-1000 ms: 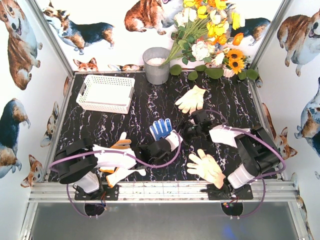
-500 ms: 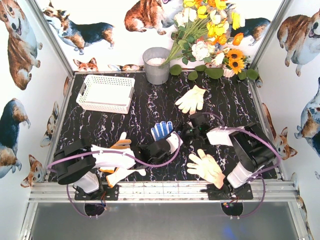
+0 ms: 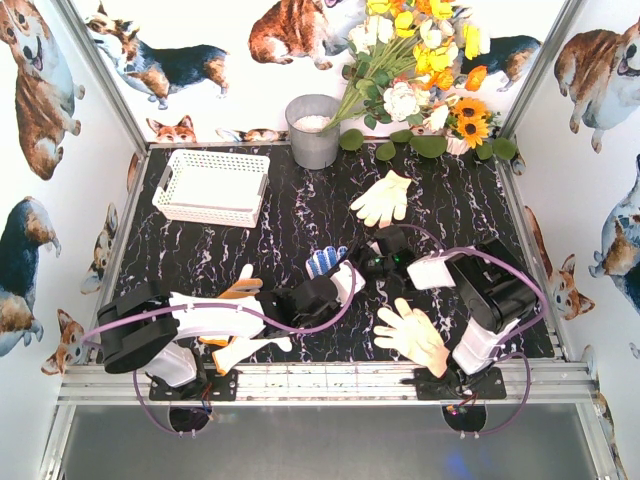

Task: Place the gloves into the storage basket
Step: Pick up the glove from the center of the board.

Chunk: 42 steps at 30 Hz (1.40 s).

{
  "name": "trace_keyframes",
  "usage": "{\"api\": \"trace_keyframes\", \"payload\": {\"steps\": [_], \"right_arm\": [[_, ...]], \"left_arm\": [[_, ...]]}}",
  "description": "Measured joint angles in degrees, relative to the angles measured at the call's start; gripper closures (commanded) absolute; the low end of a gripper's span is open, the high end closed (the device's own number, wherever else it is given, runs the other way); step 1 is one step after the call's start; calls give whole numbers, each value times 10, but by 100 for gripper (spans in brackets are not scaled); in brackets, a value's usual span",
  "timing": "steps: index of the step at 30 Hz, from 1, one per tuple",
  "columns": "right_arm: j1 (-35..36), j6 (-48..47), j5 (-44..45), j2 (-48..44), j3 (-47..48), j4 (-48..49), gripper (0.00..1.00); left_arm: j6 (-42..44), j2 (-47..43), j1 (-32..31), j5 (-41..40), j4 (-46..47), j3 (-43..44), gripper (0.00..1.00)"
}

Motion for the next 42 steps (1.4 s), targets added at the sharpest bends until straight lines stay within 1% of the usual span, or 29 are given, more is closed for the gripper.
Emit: {"api": "trace_keyframes", "payload": {"steps": [4, 13, 16, 19, 21, 22, 23, 26, 28, 29, 30, 33, 39, 42], "right_arm": [[0, 1, -1, 7, -10, 23, 48], [0, 4, -5, 23, -27, 59, 69], [1, 6, -10, 28, -28, 75, 79], [2, 7, -16, 28, -29, 89, 92], [2, 7, -18, 28, -29, 96, 99], [2, 7, -20, 28, -29, 97, 100], [3, 6, -20, 28, -29, 98, 100], [3, 4, -17, 26, -29, 100, 100], [3, 2, -15, 24, -29, 100, 100], [3, 1, -15, 22, -29, 100, 100], [3, 0, -14, 21, -29, 101, 100], [3, -6, -13, 15, -29, 101, 100], [1, -18, -12, -5, -29, 101, 100], [1, -25, -11, -17, -30, 100, 100]], "left_arm": [[0, -3, 0, 9, -9, 0, 100], [-5, -22, 0, 34, -27, 0, 100], [-7, -31, 0, 42, -29, -3, 100], [-11, -35, 0, 46, -34, -3, 100], [-16, -36, 0, 46, -35, -4, 82], [-19, -38, 0, 46, -34, -6, 68], [-24, -42, 0, 46, -33, -9, 56], [-47, -62, 2, 47, -32, -18, 31], [-63, -81, 5, 49, -31, -24, 11], [-71, -90, 9, 50, -28, -28, 3], [-82, -102, 15, 53, -23, -33, 0], [-119, -142, 46, 73, -6, -51, 0], [-218, -191, 160, 141, 16, -68, 0], [-271, -198, 202, 161, 26, -75, 0]]}}
